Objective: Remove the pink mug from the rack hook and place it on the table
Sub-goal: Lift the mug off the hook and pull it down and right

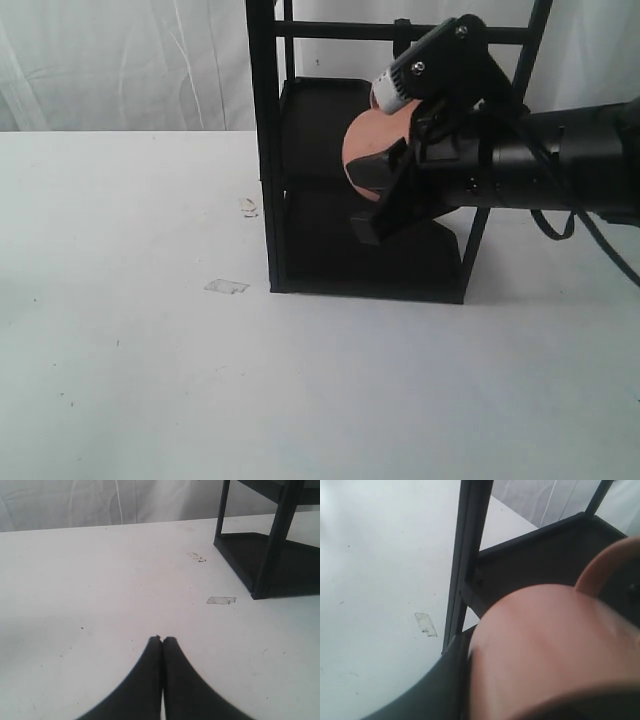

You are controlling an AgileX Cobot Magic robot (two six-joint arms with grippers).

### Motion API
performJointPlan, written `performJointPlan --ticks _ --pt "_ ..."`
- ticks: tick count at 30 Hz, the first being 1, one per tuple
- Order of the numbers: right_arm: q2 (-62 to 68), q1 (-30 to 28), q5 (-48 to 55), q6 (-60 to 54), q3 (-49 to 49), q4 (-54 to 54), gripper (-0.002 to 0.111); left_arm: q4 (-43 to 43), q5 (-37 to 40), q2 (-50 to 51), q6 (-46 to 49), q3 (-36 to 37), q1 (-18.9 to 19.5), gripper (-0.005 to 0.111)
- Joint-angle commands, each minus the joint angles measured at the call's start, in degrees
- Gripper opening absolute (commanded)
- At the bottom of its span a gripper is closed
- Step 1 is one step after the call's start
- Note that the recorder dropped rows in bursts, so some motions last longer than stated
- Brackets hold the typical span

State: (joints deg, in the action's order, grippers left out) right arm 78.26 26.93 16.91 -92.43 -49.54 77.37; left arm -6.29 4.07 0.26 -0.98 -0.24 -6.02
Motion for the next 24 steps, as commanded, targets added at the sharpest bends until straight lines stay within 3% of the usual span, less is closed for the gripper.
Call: performJointPlan --ticks 1,18,24 --pt "-2.29 -0.02 -0.1 -0.35 -0.29 0.41 0.0 -0.1 0.26 -0.26 -0.34 0.24 0.18 0.0" --pt "-6.16 -0.02 10.78 0.01 0.22 0.3 0.0 -0.1 0.26 -0.26 -0.34 0.24 0.18 0.0" --pt "-6.16 -0.02 19.1 2.98 0.46 -4.29 0.0 -0.1 0.26 -0.26 -0.34 0.24 0.18 0.0"
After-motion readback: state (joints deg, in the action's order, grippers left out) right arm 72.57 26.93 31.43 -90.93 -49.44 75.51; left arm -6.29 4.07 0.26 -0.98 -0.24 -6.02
